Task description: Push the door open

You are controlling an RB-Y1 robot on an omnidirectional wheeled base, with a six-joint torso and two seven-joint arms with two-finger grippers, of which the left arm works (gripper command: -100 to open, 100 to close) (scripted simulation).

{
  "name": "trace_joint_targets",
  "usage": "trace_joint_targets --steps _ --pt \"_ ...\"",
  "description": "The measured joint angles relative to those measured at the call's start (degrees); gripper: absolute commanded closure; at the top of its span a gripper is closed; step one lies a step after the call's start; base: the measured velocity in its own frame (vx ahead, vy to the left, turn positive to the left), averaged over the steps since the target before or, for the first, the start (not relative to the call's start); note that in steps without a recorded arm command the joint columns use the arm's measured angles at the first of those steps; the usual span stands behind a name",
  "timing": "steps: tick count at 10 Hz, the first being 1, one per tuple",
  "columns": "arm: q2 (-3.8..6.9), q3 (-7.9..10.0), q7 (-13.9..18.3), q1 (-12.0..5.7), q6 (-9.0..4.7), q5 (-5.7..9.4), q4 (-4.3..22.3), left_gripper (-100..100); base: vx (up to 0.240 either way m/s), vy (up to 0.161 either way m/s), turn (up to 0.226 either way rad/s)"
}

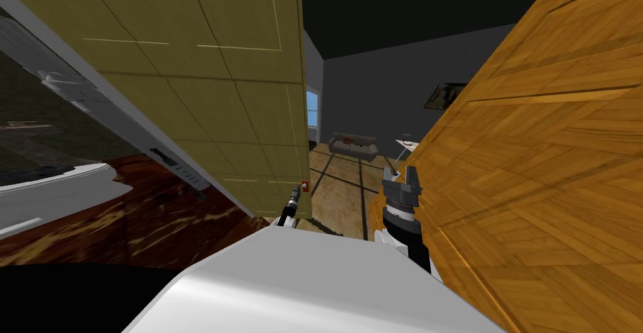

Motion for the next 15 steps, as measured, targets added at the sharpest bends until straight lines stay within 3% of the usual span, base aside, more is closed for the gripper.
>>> trace_joint_targets --steps 3,6,12,15 --pt "-0.4 0.13 0.01 0.22 0.42 0.39 -0.58 -100 -0.216 -0.061 0.049" --pt "-1.52 0.47 0.01 0.48 0.84 0.98 -1.21 -100 -0.162 -0.09 0.049" --pt "-0.46 0.83 -0.09 0.68 -0.31 1.3 -0.65 -100 0.203 0.003 -0.03" --pt "-1.16 1.07 -0.22 0.8 -1.11 1.5 -0.22 -100 0.16 0.011 -0.017"
